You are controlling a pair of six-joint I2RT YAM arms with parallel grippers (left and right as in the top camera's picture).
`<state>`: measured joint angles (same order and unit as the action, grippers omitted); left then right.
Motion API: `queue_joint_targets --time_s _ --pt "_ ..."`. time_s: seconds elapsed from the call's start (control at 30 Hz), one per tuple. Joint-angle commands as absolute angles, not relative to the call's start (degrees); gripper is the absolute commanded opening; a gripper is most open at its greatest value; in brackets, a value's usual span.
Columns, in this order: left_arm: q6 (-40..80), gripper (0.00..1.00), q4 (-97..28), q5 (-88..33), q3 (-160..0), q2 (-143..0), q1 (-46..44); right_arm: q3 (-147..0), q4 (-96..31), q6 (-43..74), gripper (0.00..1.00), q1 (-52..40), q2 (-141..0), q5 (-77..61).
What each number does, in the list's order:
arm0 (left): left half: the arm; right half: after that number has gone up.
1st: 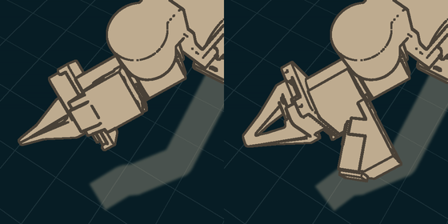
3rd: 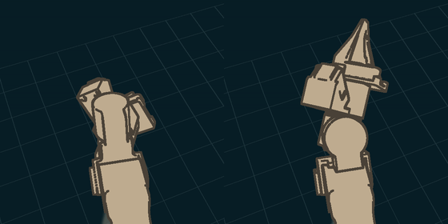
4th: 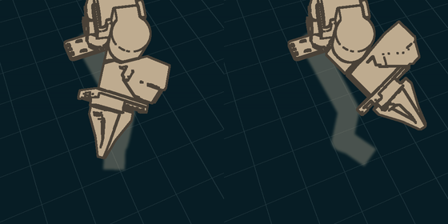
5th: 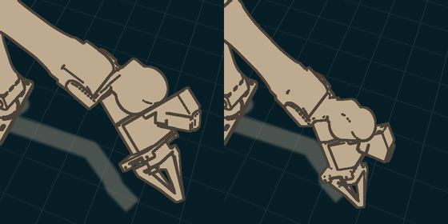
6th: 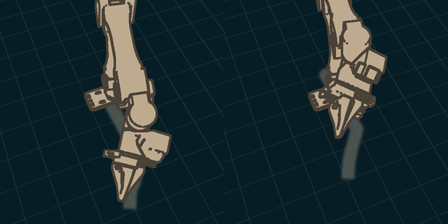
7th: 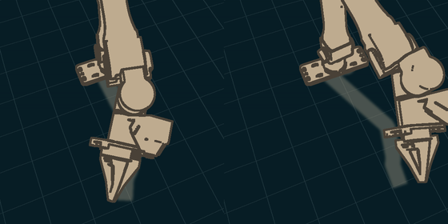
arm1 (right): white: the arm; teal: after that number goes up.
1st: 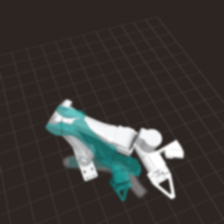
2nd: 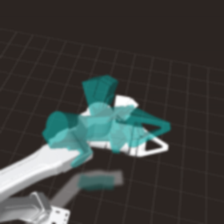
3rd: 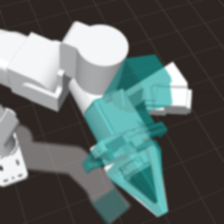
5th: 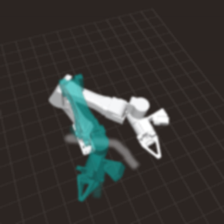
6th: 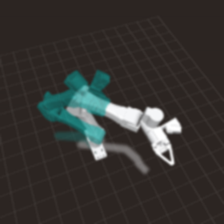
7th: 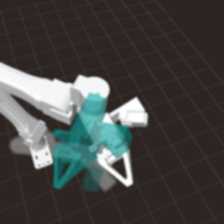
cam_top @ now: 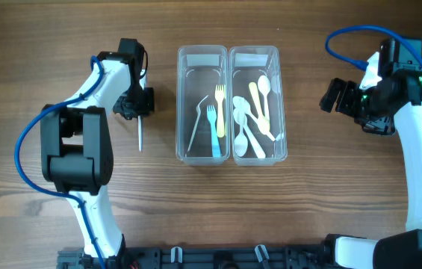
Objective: Pack container
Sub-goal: 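Move the left gripper to the last white fork and grasp it, then place the white fork into the left tray and open the gripper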
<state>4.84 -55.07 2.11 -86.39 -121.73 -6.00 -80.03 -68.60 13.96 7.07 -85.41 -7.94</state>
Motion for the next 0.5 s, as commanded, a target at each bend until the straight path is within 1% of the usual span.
queue_joint_targets --time_s 0.0,0.07,0.1,0.17,0.23,0.33,0.47 --pt "4.9 0.33 -54.7 2.2 -86.1 -123.1 -6.3 -80.1 -69.3 13.5 1.0 7.3 -85.9 -8.6" --pt "4.9 0.32 -54.5 2.2 -86.1 -123.8 -6.3 -80.1 -69.5 13.5 1.0 7.3 -85.9 -8.6" --pt "4.9 0.27 -54.5 2.2 -86.1 -124.0 -6.3 -80.1 -69.6 13.5 1.0 7.3 -85.9 -8.6" --pt "4.9 0.14 -54.7 2.2 -86.1 -124.1 -6.3 -80.1 -69.8 13.5 1.0 7.3 -85.9 -8.6" --pt "4.6 0.04 -55.3 2.3 -86.1 -123.9 -6.3 -80.1 -69.8 13.5 1.0 7.3 -85.9 -8.6" --pt "3.8 0.04 -56.7 3.6 -86.3 -122.9 -6.3 -80.1 -69.8 13.6 1.0 7.3 -85.9 -8.6" --pt "3.3 0.04 -61.6 3.5 -90.6 -120.4 -6.8 -80.1 -69.8 13.5 1.0 7.3 -85.9 -8.6"
